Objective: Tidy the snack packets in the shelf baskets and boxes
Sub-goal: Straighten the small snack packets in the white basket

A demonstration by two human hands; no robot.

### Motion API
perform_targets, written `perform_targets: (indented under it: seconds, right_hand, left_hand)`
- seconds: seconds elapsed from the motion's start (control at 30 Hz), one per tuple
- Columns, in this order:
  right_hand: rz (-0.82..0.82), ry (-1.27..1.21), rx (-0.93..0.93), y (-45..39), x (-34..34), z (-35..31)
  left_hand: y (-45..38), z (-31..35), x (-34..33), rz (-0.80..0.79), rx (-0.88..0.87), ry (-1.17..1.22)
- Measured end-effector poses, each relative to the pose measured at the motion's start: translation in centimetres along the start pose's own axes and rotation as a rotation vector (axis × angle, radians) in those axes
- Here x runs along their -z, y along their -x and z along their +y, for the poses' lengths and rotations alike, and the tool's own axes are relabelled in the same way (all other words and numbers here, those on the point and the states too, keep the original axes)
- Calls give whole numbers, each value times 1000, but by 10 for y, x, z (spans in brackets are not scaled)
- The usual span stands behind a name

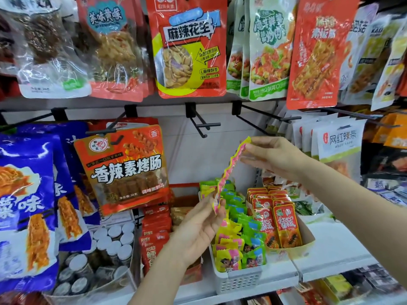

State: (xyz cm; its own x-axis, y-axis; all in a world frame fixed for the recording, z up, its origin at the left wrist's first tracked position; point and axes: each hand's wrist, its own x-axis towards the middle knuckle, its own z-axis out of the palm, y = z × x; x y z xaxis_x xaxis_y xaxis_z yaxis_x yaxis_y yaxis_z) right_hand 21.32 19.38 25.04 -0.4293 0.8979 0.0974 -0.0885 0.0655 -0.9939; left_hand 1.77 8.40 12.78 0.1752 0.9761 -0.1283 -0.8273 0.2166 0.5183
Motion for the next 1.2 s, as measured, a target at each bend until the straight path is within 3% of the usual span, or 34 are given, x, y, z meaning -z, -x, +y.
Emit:
perform_targets:
  seconds: [0.1,0.2,0.5,0.7,0.83,0.93,1.07,1.13,1.2]
  right_hand:
    - [-85,-54,-126,3,5,2]
    - [-59,-27,-177,5,5,7]
    - [160,220,-55,3,0,25]
    - [180,158,-57,3,2,24]
    - [128,43,-65,3,0,22]
    - [58,-33,-78,2,0,18]
    - [56,-50,-74,-1,5,14]
    - [14,-54,-106,-1,10,12]
    - [-41,-22,-173,0,14,9]
  left_hand:
    - [1,-3,4,67,-180,-309]
    - [4,-7,9,163,-342,-604]
    - [8,-10,12,152,-426,-710]
    - [7,-8,9,131,-292,-579]
    - [6,-3,-2,32,81,-192]
    - [3,1,-7,-15,224,-153]
    - [-3,7,-6,-125,181,-142]
    - [-8,8,-1,-96,55,-336]
    - [-14,6,3,41,-119,-647]
